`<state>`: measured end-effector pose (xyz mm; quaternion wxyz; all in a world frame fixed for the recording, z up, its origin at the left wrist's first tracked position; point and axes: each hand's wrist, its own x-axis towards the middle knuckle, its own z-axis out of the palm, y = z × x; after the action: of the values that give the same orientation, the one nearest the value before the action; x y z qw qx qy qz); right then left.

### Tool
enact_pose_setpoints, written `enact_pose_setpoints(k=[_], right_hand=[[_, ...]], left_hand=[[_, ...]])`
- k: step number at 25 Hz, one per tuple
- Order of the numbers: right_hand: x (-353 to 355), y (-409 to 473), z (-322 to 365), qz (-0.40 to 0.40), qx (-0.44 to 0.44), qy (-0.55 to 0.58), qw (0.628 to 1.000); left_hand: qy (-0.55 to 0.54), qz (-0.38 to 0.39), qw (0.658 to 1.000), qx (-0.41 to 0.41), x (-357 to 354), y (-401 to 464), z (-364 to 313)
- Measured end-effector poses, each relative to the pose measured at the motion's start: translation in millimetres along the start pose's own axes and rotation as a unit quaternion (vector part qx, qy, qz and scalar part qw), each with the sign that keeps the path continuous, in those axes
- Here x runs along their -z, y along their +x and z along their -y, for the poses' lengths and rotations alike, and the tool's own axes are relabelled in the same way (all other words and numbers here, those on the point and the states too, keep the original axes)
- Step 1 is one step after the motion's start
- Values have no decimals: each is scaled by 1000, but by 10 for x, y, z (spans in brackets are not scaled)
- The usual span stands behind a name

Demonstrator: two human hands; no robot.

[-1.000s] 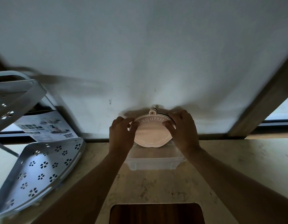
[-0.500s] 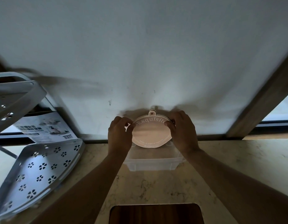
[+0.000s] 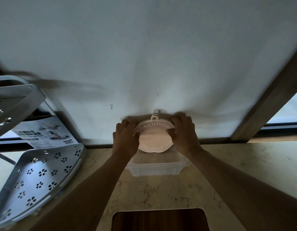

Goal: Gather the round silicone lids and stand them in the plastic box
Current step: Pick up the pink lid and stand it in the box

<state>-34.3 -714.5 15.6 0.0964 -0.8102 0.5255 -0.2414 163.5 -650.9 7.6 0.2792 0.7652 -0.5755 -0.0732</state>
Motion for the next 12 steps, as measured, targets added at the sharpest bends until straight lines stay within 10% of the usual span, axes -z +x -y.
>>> enact_pose_setpoints(k=[12], right_hand=[[24,-5,-10,2,-8,132,991]], left_hand=[[-98,-1,994,42,109,-52,-32]])
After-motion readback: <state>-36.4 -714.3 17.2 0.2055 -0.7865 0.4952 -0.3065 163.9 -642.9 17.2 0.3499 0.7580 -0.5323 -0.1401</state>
